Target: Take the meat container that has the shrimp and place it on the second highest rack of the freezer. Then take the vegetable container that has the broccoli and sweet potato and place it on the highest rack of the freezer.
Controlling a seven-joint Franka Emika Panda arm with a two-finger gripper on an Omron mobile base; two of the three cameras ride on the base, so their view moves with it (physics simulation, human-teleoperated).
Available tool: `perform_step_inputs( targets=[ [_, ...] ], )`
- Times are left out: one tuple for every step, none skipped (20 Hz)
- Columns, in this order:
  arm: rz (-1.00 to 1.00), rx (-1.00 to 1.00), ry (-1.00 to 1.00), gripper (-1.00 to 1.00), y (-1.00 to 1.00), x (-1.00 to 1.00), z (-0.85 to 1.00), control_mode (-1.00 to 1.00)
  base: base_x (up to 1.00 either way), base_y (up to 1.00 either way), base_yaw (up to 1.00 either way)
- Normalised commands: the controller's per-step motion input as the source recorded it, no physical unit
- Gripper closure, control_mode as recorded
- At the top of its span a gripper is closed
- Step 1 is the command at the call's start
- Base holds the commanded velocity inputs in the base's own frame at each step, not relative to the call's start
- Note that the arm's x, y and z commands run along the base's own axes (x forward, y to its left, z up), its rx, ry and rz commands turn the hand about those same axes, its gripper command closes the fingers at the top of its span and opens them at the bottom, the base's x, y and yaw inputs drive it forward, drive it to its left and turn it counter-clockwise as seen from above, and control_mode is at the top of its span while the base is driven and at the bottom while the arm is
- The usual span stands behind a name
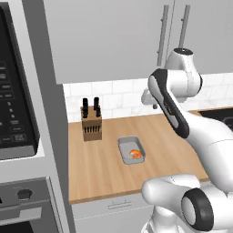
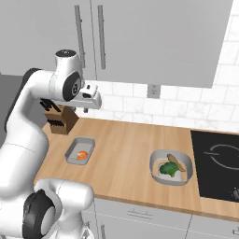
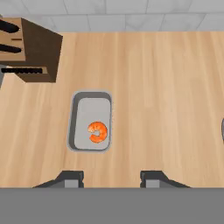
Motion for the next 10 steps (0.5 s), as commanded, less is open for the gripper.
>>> perform_step_inputs(
  targets=[
    [0.00, 0.00, 0.00, -1.00, 0.00, -0.07, -0.02, -1.00, 0.00, 0.00, 0.00],
    [0.00, 0.00, 0.00, -1.00, 0.00, 0.00, -0.16, -1.00, 0.00, 0.00, 0.00],
    [-0.05, 0.00, 0.00, -1.00, 0.04, -0.13, -0.13, -1.00, 0.00, 0.00, 0.00],
    [-0.25, 0.00, 0.00, -1.00, 0.53, -0.16, -0.24, -1.00, 0.00, 0.00, 0.00],
    [-0.37, 0.00, 0.00, -1.00, 0.68, -0.11, -0.39, -1.00, 0.00, 0.00, 0.00],
    [-0.45, 0.01, 0.00, -1.00, 0.55, 0.00, -0.45, -1.00, 0.00, 0.00, 0.00],
    [-0.50, 0.00, 0.00, -1.00, 0.74, 0.00, -0.51, -1.00, 0.00, 0.00, 0.00],
    [-0.57, 0.00, 0.00, -1.00, 0.77, 0.00, -0.57, -1.00, 0.00, 0.00, 0.00],
    [-0.65, 0.00, 0.00, -1.00, 0.86, 0.00, -0.64, -1.00, 0.00, 0.00, 0.00],
    [-0.68, 0.00, 0.00, -1.00, 0.74, 0.00, -0.63, -1.00, 0.00, 0.00, 0.00]
  ],
)
